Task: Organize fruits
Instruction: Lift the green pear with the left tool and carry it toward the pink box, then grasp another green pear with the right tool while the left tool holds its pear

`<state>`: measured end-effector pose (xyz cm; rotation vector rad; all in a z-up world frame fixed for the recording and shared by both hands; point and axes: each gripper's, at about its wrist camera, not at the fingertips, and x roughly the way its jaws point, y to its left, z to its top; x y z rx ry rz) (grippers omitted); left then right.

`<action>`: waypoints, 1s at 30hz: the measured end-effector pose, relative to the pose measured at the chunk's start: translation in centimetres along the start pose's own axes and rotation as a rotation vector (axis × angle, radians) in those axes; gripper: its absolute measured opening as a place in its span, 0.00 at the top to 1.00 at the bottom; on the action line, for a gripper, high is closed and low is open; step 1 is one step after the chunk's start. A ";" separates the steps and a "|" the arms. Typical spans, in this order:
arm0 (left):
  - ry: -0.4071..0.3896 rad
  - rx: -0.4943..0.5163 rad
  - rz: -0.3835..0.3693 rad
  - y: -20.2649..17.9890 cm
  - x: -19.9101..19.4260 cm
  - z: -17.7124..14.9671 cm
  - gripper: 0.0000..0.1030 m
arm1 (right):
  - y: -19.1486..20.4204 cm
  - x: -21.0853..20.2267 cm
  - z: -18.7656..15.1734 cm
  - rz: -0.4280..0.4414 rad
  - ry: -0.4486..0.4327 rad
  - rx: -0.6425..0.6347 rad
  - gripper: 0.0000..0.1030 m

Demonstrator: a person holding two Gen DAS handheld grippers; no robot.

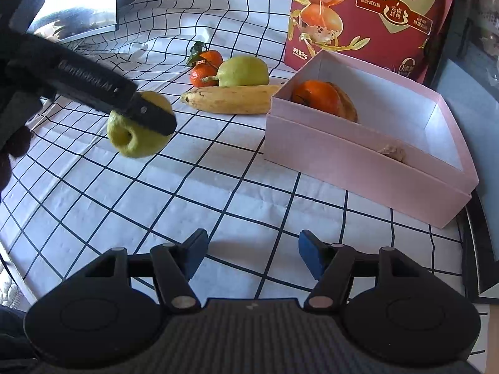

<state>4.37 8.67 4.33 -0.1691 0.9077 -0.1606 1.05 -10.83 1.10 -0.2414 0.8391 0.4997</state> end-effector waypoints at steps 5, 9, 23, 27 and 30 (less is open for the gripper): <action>-0.009 -0.054 0.042 1.4 -0.6 -0.8 0.35 | 0.1 0.0 0.7 0.008 -0.016 0.004 0.37; -0.024 -0.112 0.056 2.8 -1.7 -1.5 0.35 | -0.1 0.1 3.0 0.078 -0.037 0.063 0.37; -0.030 -0.241 0.065 7.8 -4.5 -3.9 0.35 | 6.3 6.9 13.4 0.067 -0.147 -0.110 0.55; -0.031 -0.252 0.062 8.5 -4.6 -3.9 0.35 | 7.2 9.8 15.1 0.042 -0.123 -0.130 0.60; -0.034 -0.253 0.062 8.9 -4.6 -3.9 0.35 | 7.3 10.8 15.5 0.044 -0.089 -0.119 0.60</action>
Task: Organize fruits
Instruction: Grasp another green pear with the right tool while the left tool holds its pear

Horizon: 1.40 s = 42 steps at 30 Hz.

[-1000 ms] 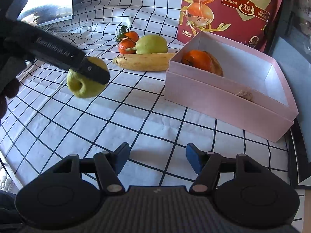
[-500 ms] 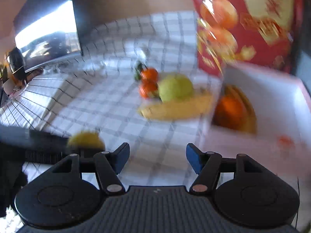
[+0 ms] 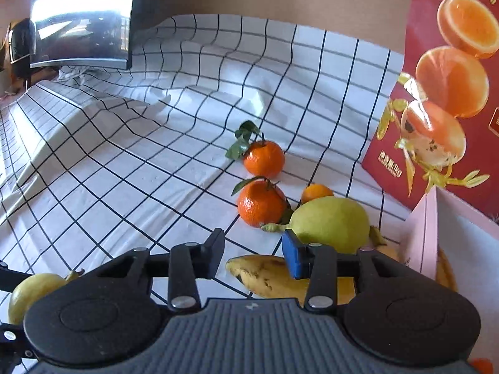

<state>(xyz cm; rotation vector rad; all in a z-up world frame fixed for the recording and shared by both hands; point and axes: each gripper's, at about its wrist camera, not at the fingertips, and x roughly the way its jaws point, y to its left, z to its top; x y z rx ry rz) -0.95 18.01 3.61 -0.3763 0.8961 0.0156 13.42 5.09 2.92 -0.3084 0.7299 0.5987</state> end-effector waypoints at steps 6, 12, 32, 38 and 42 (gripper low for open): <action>-0.012 0.006 -0.018 0.3 -0.2 0.5 0.35 | -0.3 -2.4 -1.1 0.025 0.048 -0.032 0.61; -0.032 0.020 -0.045 0.4 -0.7 0.7 0.35 | -1.9 -5.2 -0.7 -0.066 -0.024 -0.229 0.43; -0.030 -0.062 -0.061 3.0 -1.5 -1.0 0.35 | -1.5 3.0 3.1 0.012 0.236 -0.743 0.34; -0.028 -0.069 -0.062 3.1 -1.4 -0.9 0.35 | -2.8 5.9 4.4 -0.005 0.301 -0.611 0.35; -0.017 -0.065 -0.064 3.0 -1.3 -1.0 0.35 | -4.6 6.3 5.5 -0.003 0.307 -0.409 0.36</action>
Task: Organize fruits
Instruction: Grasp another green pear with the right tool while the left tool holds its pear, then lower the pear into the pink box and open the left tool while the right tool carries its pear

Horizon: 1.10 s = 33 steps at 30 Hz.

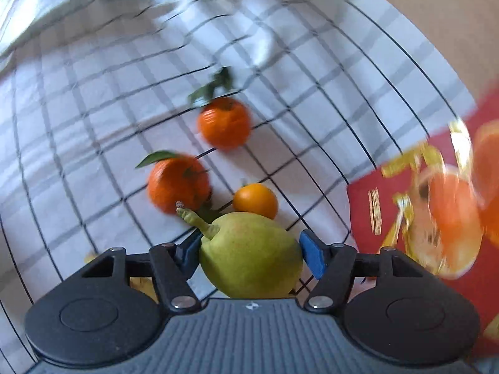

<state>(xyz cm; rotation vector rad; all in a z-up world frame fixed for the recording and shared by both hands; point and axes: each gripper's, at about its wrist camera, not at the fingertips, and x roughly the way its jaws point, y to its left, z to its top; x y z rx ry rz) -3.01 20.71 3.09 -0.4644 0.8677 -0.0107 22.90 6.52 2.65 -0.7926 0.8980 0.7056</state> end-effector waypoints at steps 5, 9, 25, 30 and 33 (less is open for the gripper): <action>0.011 0.024 0.000 -0.6 0.4 0.3 0.35 | -2.2 -2.0 -1.6 0.050 -0.073 0.238 0.36; 0.017 0.075 -0.016 -2.3 0.8 0.8 0.35 | -2.8 -6.0 -3.2 0.124 -0.174 0.354 0.36; -0.082 0.444 -0.193 -18.2 2.3 5.6 0.35 | -2.7 -21.2 -19.6 0.041 -0.367 0.672 0.36; -0.105 0.528 -0.250 -23.3 4.6 7.6 0.35 | -2.1 -22.3 -24.5 -0.001 -0.356 0.764 0.36; -0.067 0.532 -0.276 -25.2 7.7 9.1 0.35 | -1.5 -22.5 -26.6 -0.023 -0.354 0.800 0.36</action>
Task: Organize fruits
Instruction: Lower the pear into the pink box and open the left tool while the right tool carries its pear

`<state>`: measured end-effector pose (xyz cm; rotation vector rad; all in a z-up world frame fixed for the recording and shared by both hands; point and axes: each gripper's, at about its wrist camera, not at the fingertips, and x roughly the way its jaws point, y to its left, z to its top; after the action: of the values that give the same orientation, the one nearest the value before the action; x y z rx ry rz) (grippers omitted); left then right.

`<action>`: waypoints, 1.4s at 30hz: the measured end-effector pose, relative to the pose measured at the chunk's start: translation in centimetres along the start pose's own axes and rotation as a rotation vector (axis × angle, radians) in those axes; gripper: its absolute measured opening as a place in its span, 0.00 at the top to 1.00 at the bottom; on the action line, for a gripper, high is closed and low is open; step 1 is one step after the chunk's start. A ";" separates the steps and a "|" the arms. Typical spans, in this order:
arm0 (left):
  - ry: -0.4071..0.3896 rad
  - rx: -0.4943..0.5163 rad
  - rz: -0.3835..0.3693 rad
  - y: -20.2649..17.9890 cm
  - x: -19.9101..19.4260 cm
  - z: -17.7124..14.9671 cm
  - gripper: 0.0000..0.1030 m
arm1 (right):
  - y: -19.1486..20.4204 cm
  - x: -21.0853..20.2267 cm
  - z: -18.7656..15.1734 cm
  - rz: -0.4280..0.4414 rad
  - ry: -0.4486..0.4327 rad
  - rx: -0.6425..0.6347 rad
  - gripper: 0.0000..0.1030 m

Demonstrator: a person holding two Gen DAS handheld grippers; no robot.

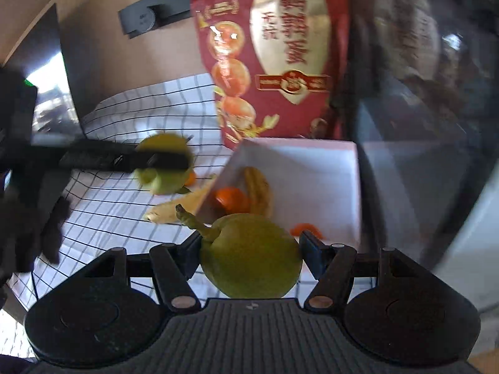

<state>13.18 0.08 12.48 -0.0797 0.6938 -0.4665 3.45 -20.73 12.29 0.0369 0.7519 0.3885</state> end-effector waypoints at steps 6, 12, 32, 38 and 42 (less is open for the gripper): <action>0.149 0.070 -0.054 -0.6 7.0 1.7 0.35 | -1.4 0.0 -2.4 -0.010 0.000 0.071 0.36; 0.274 0.160 -0.028 -2.1 13.3 1.2 0.35 | -2.0 1.2 -3.8 -0.006 0.022 0.121 0.36; 0.437 0.205 0.001 -3.5 16.9 0.5 0.36 | -2.9 3.1 -5.3 -0.003 0.076 0.142 0.36; 0.427 0.236 0.004 -4.4 16.1 0.8 0.37 | -2.6 3.2 -5.3 0.004 0.073 0.131 0.36; 0.370 0.196 -0.012 -4.2 14.3 1.8 0.40 | -2.5 3.2 -5.4 0.004 0.073 0.128 0.36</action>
<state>22.24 -10.13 6.24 0.1925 1.0064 -0.5650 2.76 -22.48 5.76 0.1452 0.8479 0.3462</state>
